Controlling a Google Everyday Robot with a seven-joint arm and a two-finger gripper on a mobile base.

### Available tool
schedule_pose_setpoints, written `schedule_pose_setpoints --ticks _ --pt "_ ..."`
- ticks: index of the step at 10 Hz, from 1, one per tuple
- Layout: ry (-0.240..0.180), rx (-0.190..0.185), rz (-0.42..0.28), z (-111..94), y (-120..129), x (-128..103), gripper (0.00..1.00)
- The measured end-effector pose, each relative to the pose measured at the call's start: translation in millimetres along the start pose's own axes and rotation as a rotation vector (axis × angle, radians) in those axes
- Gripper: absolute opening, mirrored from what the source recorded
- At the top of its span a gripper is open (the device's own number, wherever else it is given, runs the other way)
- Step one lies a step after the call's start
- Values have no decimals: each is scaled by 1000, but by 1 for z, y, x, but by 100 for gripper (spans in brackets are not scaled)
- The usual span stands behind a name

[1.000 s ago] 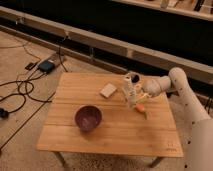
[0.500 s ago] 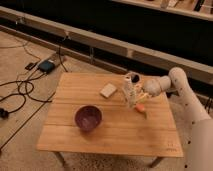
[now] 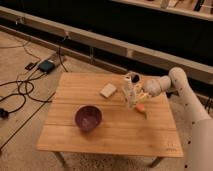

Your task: Stand the bottle upright

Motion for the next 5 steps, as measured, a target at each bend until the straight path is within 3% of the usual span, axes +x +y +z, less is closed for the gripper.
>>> schedule_pose_setpoints --ticks 5 --pt "-3 3 -1 -1 0 -1 0"
